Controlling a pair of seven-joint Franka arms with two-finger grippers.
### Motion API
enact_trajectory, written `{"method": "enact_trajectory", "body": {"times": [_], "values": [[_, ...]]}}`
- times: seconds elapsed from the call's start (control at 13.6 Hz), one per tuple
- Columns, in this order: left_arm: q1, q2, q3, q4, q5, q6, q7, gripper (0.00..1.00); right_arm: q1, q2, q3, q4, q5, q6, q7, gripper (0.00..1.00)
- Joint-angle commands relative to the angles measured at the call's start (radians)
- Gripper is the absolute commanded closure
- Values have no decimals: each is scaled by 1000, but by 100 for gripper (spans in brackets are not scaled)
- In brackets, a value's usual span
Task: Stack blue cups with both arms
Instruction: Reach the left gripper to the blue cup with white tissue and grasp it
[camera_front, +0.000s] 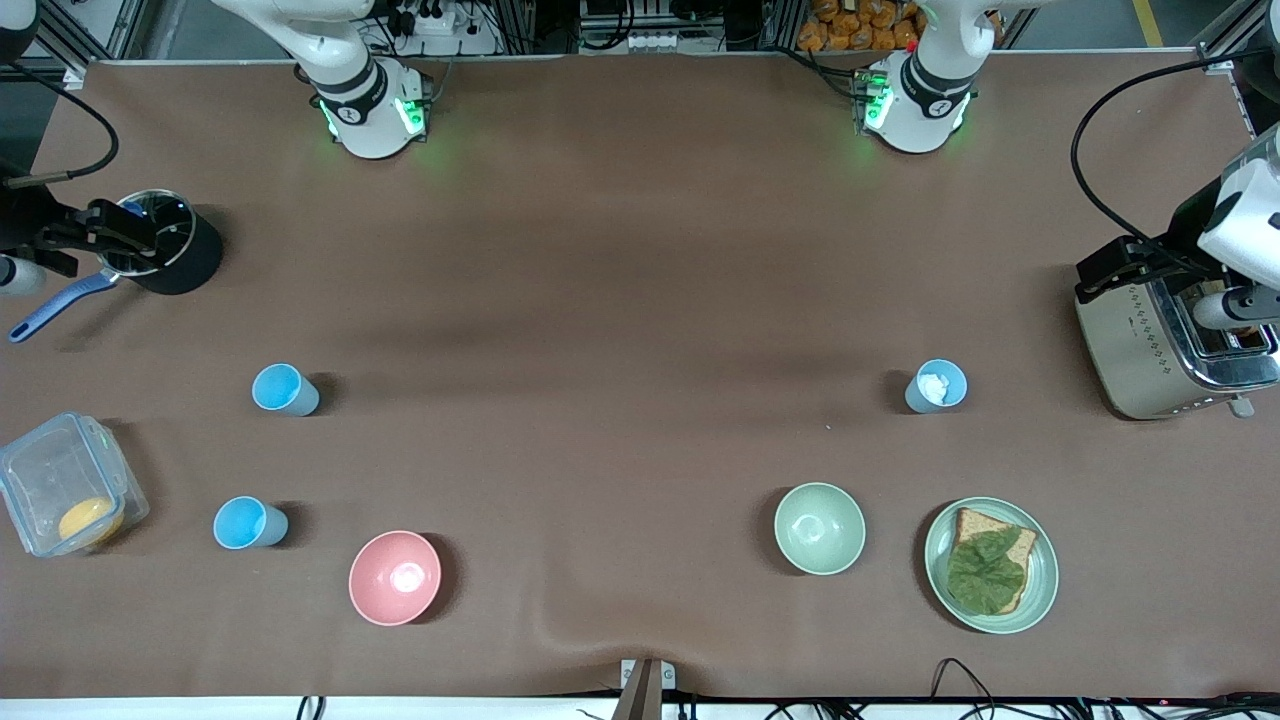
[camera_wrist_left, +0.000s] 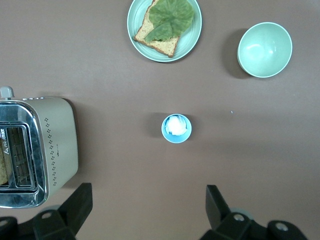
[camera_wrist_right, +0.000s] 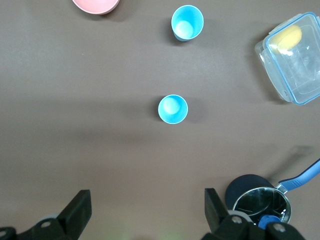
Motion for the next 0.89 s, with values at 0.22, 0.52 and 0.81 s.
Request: {"method": "enact_trajectory", "body": {"times": [0.22,0.52,0.81], "values": [[-6,20,6,34,-10,-27,25,0,-7,3,0,14,-1,-16,-11,0],[1,107,9,11,-21,-4,15,0,-7,3,0,17,-2,-33,-4,0],[6,92,9,-197,-19,248,2,0,-44,12,1,26,2,-22,-136,0]]}}
